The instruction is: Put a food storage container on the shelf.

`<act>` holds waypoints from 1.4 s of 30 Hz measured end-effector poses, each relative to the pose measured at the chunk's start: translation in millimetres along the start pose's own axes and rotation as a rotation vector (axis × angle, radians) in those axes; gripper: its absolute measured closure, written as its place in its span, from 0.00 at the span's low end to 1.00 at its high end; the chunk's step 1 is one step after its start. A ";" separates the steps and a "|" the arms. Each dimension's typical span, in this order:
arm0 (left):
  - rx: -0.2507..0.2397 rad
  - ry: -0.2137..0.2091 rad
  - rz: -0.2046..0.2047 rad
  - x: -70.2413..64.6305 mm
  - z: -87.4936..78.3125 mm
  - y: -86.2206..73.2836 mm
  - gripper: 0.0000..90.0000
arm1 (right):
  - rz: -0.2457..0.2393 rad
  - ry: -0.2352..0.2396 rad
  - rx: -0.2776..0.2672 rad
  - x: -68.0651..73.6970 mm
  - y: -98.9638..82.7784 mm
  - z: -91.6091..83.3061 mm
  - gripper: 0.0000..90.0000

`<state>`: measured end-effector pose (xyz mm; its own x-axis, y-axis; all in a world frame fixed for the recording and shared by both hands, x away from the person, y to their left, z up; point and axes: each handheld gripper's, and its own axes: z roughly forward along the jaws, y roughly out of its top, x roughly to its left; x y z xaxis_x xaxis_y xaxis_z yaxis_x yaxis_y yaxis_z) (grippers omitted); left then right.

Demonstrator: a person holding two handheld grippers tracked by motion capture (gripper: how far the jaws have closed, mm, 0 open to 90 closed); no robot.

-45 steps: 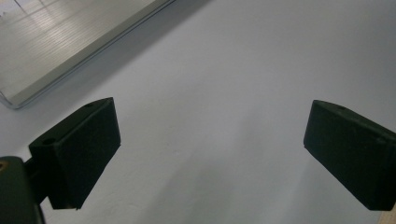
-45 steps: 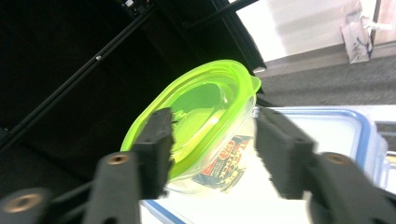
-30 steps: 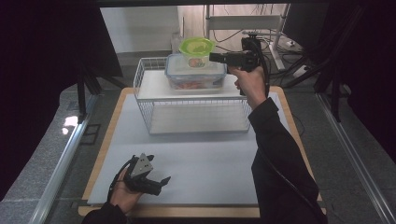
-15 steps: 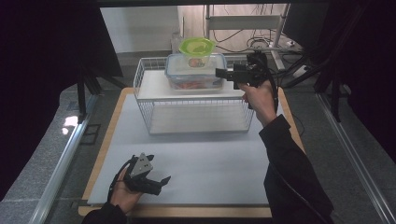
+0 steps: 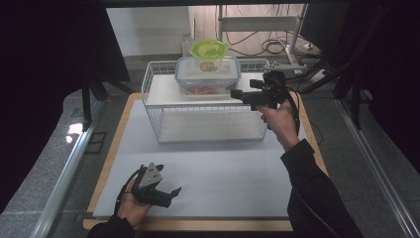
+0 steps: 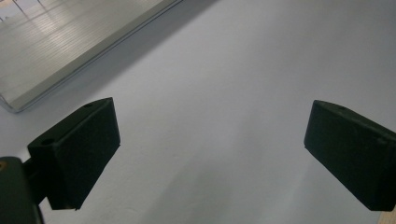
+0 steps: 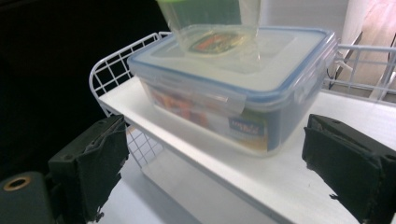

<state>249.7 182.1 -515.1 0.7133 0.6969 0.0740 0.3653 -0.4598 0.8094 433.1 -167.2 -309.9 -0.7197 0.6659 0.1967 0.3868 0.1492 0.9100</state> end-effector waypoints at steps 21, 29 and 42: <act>-0.003 -0.002 0.001 -0.1 -0.1 0.2 0.04 | -0.081 -0.001 0.036 12.5 -38.7 -7.5 0.05; -0.001 -0.001 0.000 -0.5 0.1 0.2 0.04 | -0.109 0.012 0.047 16.2 -53.0 -8.3 0.04; 0.001 -0.001 -0.002 -0.6 0.0 0.0 0.04 | -0.135 0.023 0.074 19.1 -78.5 -7.6 0.03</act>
<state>249.3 181.7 -515.1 0.7134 0.6970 0.0718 0.3671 -0.4591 0.8090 384.7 -171.8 -374.9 -0.7807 0.6193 0.0837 0.3267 0.2903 0.8995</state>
